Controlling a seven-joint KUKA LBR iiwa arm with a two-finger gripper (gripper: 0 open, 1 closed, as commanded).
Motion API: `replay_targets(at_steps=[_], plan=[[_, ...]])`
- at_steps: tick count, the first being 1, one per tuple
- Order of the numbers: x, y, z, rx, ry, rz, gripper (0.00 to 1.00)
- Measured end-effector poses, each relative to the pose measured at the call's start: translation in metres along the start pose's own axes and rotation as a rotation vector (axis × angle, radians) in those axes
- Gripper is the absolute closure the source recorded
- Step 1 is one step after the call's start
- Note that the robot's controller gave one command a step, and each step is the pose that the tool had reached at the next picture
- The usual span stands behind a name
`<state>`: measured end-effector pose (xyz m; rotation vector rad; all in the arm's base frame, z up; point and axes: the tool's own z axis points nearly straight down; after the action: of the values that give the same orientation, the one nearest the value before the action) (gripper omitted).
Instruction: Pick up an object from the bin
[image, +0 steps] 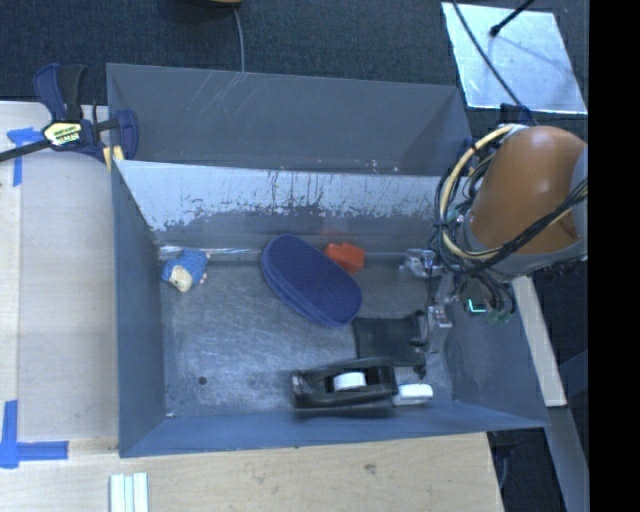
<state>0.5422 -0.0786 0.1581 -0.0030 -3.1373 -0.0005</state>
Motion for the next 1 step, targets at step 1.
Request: replay_targets(at_steps=[1], plan=[[-0.0352,0.0126,0.0906,0.0,-0.002,0.197,0.0]])
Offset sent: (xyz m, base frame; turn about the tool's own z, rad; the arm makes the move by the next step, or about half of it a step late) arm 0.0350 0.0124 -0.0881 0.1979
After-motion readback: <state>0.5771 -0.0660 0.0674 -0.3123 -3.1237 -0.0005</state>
